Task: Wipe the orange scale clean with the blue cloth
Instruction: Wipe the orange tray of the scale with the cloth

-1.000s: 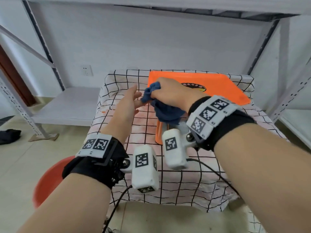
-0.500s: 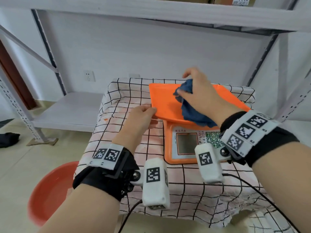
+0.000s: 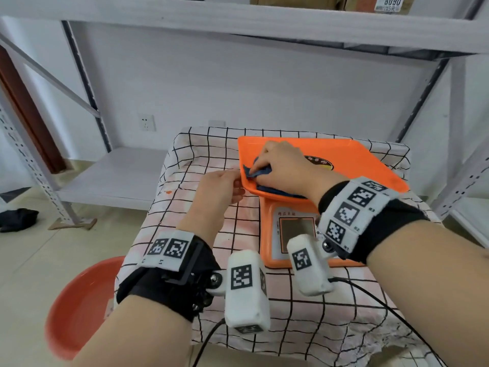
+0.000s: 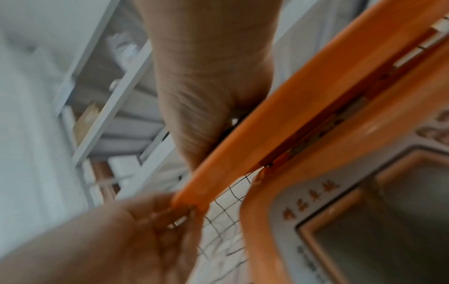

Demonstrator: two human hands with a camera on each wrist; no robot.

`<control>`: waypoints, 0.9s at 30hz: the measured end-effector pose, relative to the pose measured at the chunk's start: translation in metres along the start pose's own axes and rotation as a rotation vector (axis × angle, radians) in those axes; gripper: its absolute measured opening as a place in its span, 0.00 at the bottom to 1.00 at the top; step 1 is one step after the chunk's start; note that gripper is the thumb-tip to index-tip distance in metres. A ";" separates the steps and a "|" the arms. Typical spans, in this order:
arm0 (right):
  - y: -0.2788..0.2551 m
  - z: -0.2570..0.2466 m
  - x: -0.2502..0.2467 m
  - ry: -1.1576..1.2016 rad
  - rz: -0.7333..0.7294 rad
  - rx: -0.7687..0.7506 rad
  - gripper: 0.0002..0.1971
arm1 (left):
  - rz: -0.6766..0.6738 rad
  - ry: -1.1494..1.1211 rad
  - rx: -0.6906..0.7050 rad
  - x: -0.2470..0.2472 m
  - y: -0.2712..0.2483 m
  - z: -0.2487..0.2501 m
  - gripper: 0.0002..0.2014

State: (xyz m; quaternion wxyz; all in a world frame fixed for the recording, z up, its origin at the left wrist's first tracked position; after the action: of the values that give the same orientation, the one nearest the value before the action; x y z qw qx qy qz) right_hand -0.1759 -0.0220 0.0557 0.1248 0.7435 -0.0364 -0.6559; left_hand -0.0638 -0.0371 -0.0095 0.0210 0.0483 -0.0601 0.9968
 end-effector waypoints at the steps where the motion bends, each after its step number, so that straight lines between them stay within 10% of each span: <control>1: -0.004 0.000 0.000 0.073 -0.017 -0.007 0.11 | -0.010 -0.001 0.002 0.000 0.000 0.000 0.13; 20: -0.027 -0.002 -0.005 0.399 -0.118 -0.007 0.13 | -0.083 0.040 0.062 -0.002 0.005 -0.001 0.07; 27: -0.018 0.005 0.006 0.166 -0.147 0.022 0.15 | -0.080 0.033 0.043 -0.001 0.007 -0.001 0.06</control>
State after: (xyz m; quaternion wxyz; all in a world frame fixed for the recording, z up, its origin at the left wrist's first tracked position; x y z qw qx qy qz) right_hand -0.1819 -0.0063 0.0449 0.0710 0.7974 0.0214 -0.5989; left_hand -0.0631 -0.0439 -0.0111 0.0608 0.0346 -0.0363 0.9969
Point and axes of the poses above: each hand's wrist, its own y-axis towards the middle knuckle, its own x-axis out of the palm, z = x × y, the point moved 8 cm from there along y, towards the middle knuckle, and after that the axes turned 5 degrees about z, right-handed, at the moved point
